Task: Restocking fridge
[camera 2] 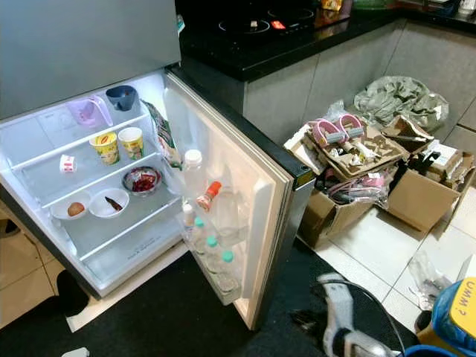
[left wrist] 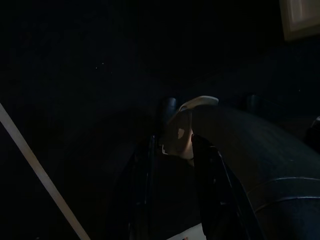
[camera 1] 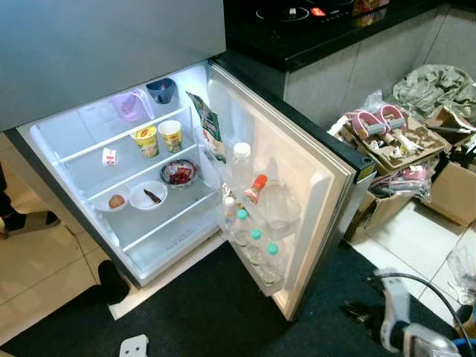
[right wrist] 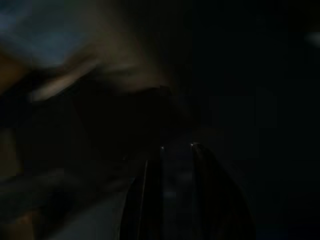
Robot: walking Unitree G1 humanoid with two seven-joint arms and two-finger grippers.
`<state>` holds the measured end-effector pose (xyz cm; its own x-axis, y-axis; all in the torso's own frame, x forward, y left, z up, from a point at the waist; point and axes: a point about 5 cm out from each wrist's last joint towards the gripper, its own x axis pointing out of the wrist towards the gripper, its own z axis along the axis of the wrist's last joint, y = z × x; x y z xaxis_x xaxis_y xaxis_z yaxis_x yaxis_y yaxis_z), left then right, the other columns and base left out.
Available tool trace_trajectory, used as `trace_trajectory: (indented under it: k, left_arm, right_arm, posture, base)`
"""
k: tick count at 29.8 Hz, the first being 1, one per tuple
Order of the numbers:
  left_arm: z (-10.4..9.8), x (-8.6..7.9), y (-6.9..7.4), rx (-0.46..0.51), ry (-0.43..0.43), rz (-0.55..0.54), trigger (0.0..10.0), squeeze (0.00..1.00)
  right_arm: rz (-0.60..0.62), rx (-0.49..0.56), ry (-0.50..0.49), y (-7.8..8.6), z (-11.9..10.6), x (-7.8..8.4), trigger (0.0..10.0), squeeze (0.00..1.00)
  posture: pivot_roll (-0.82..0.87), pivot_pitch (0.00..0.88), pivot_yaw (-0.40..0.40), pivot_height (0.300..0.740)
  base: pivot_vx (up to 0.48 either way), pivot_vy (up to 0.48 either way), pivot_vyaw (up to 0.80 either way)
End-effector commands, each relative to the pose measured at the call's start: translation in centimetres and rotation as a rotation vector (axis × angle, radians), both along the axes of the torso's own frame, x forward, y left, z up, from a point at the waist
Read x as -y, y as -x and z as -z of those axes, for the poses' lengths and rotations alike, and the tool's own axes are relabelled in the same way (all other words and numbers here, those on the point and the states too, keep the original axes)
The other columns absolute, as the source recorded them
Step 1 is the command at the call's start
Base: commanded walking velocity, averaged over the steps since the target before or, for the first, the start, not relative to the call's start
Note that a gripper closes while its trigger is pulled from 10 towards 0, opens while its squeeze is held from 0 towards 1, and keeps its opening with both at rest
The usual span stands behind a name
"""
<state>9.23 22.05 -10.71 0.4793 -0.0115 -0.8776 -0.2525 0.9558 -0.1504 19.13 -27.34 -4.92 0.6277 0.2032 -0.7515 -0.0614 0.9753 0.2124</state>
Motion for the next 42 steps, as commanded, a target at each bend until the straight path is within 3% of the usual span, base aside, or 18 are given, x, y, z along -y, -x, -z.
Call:
trace_trajectory:
  k: [1,3,6,9,14,17,18,22,26,28,30,31,33,34,35,36,38,42]
  left_arm:
    - [0.2,0.7,0.5,-0.016,0.014,0.005,10.0,0.00]
    - [0.2,0.7,0.4,-0.015,0.017,0.003,10.0,0.00]
    - [0.2,0.7,0.4,-0.014,0.017,0.002,10.0,0.00]
    - [0.2,0.6,0.4,-0.013,0.016,-0.001,10.0,0.00]
    - [0.2,0.6,0.5,-0.014,0.015,-0.002,10.0,0.00]
    - [0.3,0.7,0.5,-0.014,0.015,-0.003,10.0,0.00]
    - [0.3,0.8,0.6,-0.015,0.018,-0.004,10.0,0.00]
    - [0.3,0.8,0.7,-0.015,0.019,-0.005,10.0,0.00]
    - [0.4,0.9,0.9,-0.019,0.019,-0.006,10.0,0.00]
    - [0.4,0.9,0.9,-0.019,0.019,-0.006,10.0,0.00]
    - [0.4,0.8,1.0,-0.022,0.018,-0.006,10.0,0.00]
    - [0.4,0.8,1.0,-0.022,0.018,-0.006,10.0,0.00]
    - [0.4,0.8,1.0,-0.022,0.018,-0.005,10.0,0.00]
    - [0.4,0.8,0.9,-0.021,0.018,-0.004,10.0,0.00]
    - [0.4,0.8,0.9,-0.021,0.018,-0.004,10.0,0.00]
    - [0.3,0.8,0.9,-0.020,0.018,-0.003,10.0,0.00]
    - [0.3,0.8,0.9,-0.020,0.018,-0.003,10.0,0.00]
    - [0.3,0.9,0.6,-0.013,0.020,0.000,10.0,0.00]
  right_arm:
    - [0.108,0.041,0.098,-0.5,-0.6,1.5,10.0,0.00]
    - [0.234,0.128,0.180,-2.1,-2.3,3.4,10.0,0.00]
    - [0.282,0.172,0.197,-3.0,-3.2,4.0,10.0,0.00]
    - [0.372,0.322,0.210,-6.2,-6.2,4.8,10.0,0.00]
    - [0.345,0.443,0.168,-9.1,-8.5,3.7,10.0,0.00]
    - [0.320,0.475,0.164,-9.9,-9.1,3.2,10.0,0.00]
    - [0.268,0.524,0.138,-11.2,-9.9,1.9,10.0,0.00]
    - [0.242,0.538,0.118,-11.6,-10.1,1.3,10.0,0.00]
    - [0.034,0.545,-0.002,-12.2,-9.6,-2.2,10.0,0.00]
    - [0.034,0.545,-0.002,-12.2,-9.6,-2.2,10.0,0.00]
    - [-0.150,0.548,-0.116,-12.3,-9.3,-5.2,10.0,0.00]
    - [-0.150,0.548,-0.116,-12.3,-9.3,-5.2,10.0,0.00]
    - [-0.237,0.554,-0.175,-12.3,-9.3,-6.7,10.0,0.00]
    - [-0.332,0.562,-0.233,-12.4,-9.3,-8.3,10.0,0.00]
    - [-0.332,0.562,-0.233,-12.4,-9.3,-8.3,10.0,0.00]
    - [-0.417,0.572,-0.288,-12.3,-9.5,-9.8,10.0,0.00]
    - [-0.417,0.572,-0.288,-12.3,-9.5,-9.8,10.0,0.00]
    - [-0.790,0.594,-0.539,-11.1,-10.5,-15.9,10.0,0.00]
  posture:
    - [-0.04,0.000,-0.005,0.740]
    - [-0.04,0.000,-0.005,0.740]
    - [-0.04,0.000,-0.005,0.740]
    - [-0.04,0.000,0.000,0.740]
    - [-0.04,0.006,-0.004,0.740]
    - [-0.04,0.009,-0.005,0.740]
    - [-0.03,0.015,-0.007,0.740]
    - [-0.03,0.016,-0.007,0.740]
    - [-0.03,0.021,-0.008,0.740]
    - [-0.03,0.021,-0.008,0.740]
    - [-0.03,0.022,-0.005,0.740]
    - [-0.03,0.022,-0.005,0.740]
    - [-0.03,0.021,-0.005,0.740]
    - [-0.03,0.017,-0.004,0.740]
    - [-0.03,0.017,-0.004,0.740]
    - [-0.03,0.017,-0.005,0.740]
    - [-0.03,0.017,-0.005,0.740]
    - [-0.04,0.012,-0.004,0.740]
  base:
    - [0.000,0.000,0.00]
    - [0.000,0.000,0.00]
    - [0.000,0.000,0.00]
    - [0.000,0.000,0.00]
    - [0.000,0.000,0.00]
    - [0.000,0.000,0.00]
    - [0.000,0.000,0.00]
    - [0.000,0.000,0.00]
    - [0.000,0.000,0.00]
    - [0.000,0.000,0.00]
    - [0.000,0.000,0.00]
    - [0.000,0.000,0.00]
    - [0.000,0.000,0.00]
    - [0.000,0.000,0.00]
    - [0.000,0.000,0.00]
    - [0.000,0.000,0.00]
    - [0.000,0.000,0.00]
    - [0.000,0.000,0.00]
